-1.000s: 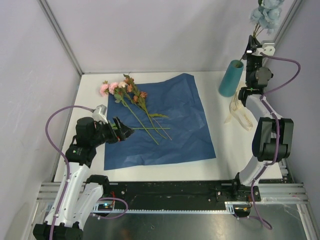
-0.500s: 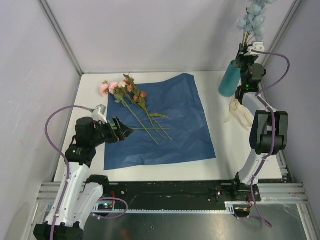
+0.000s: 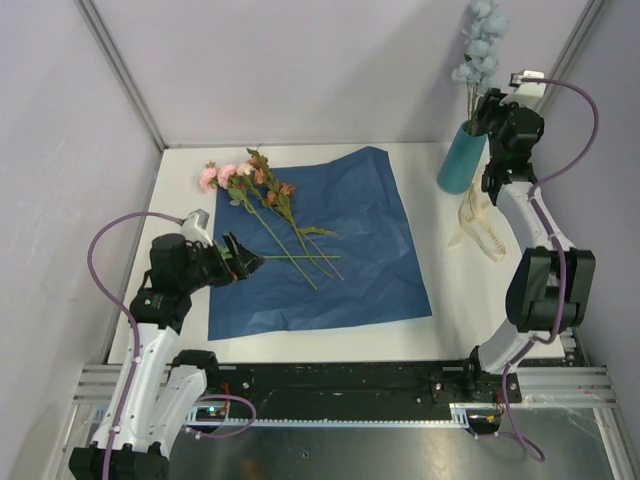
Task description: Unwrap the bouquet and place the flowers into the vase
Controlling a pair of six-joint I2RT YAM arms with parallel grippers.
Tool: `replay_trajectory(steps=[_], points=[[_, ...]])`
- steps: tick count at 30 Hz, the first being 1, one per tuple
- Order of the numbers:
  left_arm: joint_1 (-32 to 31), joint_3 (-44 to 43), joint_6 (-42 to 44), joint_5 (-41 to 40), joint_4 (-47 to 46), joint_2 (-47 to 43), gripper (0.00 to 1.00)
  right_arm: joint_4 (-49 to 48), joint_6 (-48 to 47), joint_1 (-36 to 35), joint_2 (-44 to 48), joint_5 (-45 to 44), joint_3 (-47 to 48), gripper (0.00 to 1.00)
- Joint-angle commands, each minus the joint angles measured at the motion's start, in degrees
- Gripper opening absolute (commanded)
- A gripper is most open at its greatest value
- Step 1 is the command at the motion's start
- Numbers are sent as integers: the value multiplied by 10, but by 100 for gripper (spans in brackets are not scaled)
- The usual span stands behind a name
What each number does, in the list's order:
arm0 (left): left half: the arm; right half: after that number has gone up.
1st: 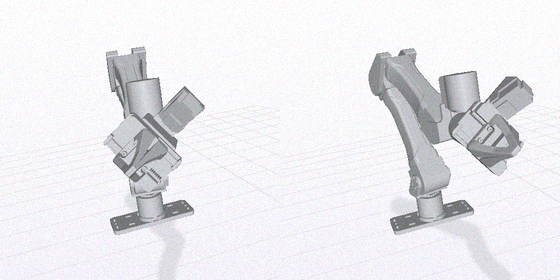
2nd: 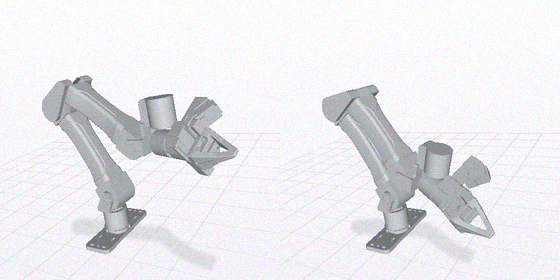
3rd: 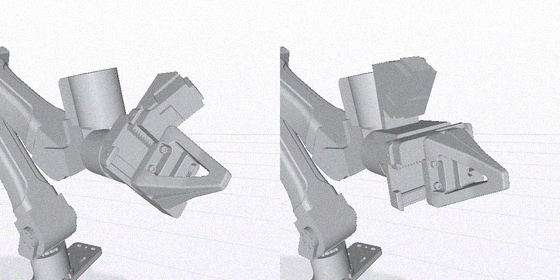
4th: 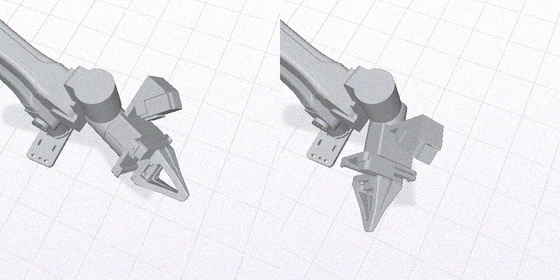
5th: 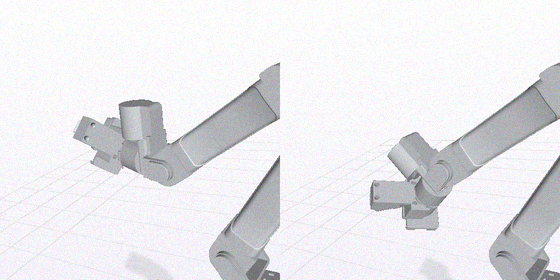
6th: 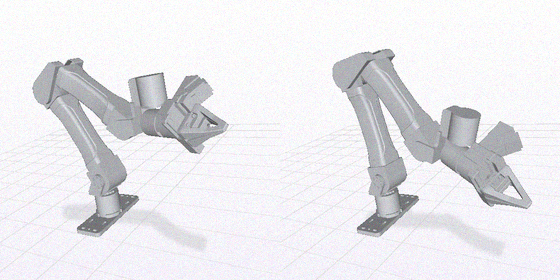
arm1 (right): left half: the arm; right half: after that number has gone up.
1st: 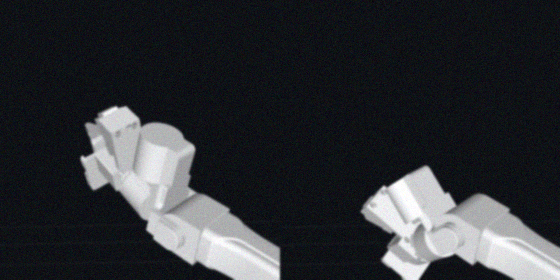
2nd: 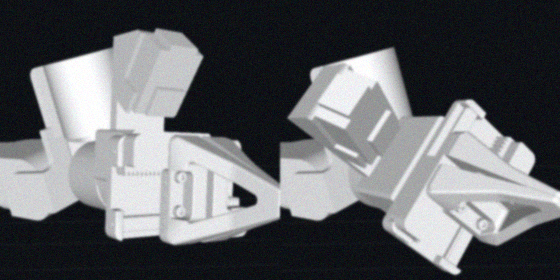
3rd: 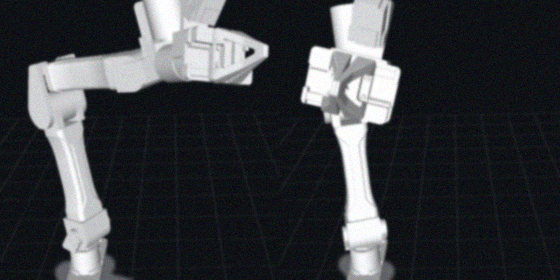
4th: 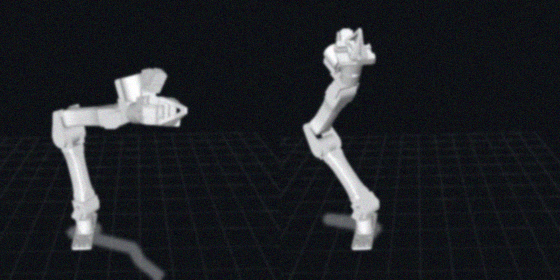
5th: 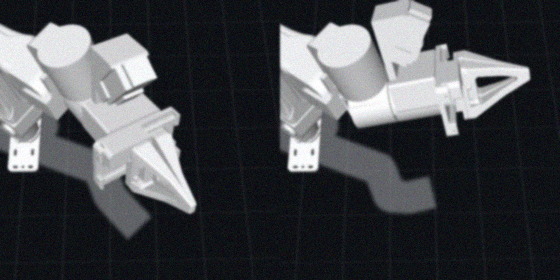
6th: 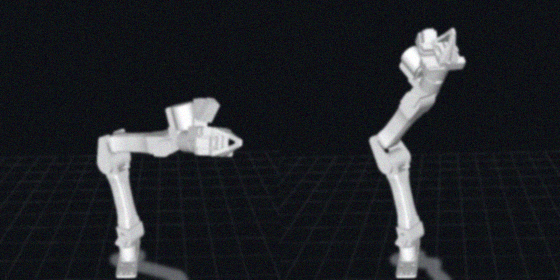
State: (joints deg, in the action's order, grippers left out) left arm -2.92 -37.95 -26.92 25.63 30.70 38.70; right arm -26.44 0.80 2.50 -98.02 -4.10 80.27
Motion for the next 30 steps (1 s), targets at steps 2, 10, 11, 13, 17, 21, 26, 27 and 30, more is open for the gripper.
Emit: replay_trajectory(steps=[2,10,11,13,17,21,26,27,30], points=[[12,-31,11,-19,5,2,100,144,82,-17,101,-26,6,55],[27,-34,10,-35,11,-3,100,305,210,-68,206,73,-30,51],[27,-34,9,-38,12,-5,100,315,218,-82,216,80,-46,51],[27,-35,9,-47,13,-10,100,327,225,-125,234,72,-79,50],[50,-37,6,-86,24,-26,100,316,223,-232,243,46,-139,49],[65,-42,3,-134,37,-52,100,313,218,-308,207,43,-153,47],[71,-43,-1,-173,45,-78,100,294,200,-379,125,24,-155,45],[71,-43,-1,-178,46,-80,100,286,200,-389,109,29,-155,44],[71,-45,-1,-192,50,-83,100,249,216,-413,59,59,-153,43]])
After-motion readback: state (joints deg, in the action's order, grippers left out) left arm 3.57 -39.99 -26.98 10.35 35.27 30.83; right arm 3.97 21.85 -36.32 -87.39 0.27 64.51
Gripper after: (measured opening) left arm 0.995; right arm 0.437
